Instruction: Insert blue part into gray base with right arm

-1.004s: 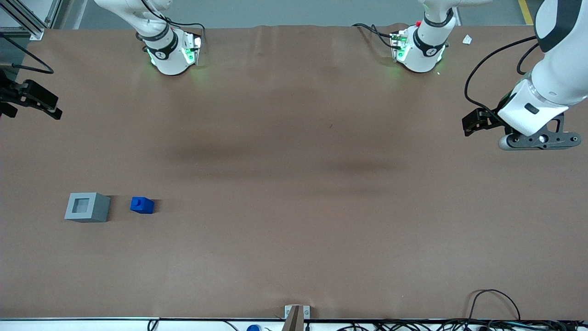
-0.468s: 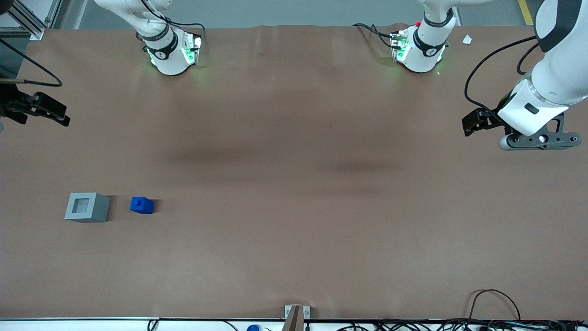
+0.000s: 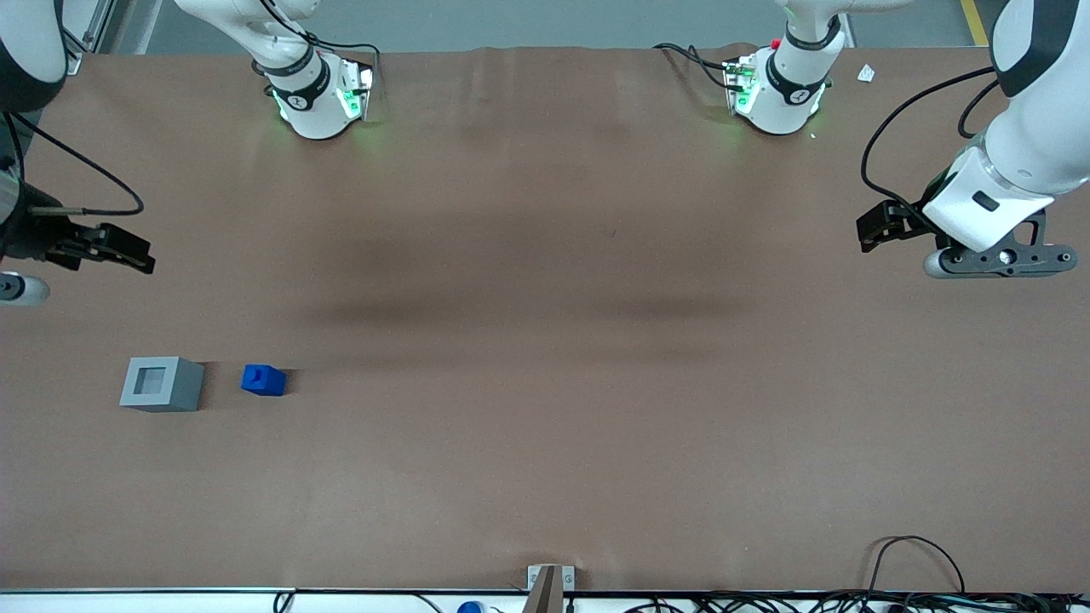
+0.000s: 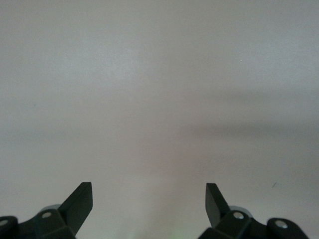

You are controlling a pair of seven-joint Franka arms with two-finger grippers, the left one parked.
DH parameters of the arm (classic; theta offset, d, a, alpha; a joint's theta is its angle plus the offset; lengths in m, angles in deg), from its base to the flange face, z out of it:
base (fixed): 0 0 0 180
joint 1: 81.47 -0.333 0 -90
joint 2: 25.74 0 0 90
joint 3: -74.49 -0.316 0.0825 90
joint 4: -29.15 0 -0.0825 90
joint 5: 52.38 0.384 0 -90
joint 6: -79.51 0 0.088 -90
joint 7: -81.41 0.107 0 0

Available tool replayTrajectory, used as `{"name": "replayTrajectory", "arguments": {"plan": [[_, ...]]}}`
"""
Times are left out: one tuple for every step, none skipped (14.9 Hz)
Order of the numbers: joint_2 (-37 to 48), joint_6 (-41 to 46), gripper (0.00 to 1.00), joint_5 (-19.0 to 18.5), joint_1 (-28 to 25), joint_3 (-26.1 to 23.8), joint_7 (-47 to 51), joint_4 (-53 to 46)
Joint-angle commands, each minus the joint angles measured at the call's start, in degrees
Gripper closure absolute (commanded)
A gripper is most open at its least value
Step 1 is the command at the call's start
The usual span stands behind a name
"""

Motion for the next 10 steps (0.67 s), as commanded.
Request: {"name": "replayTrajectory", "arguments": {"plan": [[0.68,-3.85,0.0,-0.56,0.94,-0.28,0.73,4.14],[0.16,-4.9,0.0,-0.56,0.95,-0.28,0.73,4.75],[-0.2,-5.87,0.0,-0.56,0.77,-0.28,0.73,5.37],[-0.46,-7.01,0.0,-0.56,0.6,-0.28,0.82,6.16],[-0.99,-8.5,0.0,-0.56,0.59,-0.28,0.82,6.95],[-1.86,-9.99,0.0,-0.56,0.77,-0.28,0.82,7.48],[-2.65,-11.66,0.0,-0.56,0.94,-0.28,0.82,8.18],[-3.18,-12.98,0.0,-0.56,0.95,-0.28,0.82,8.45],[-4.06,-13.78,0.0,-0.56,0.68,-0.28,0.82,8.45],[-4.85,-14.74,0.0,-0.47,0.51,-0.28,0.9,8.45]]}}
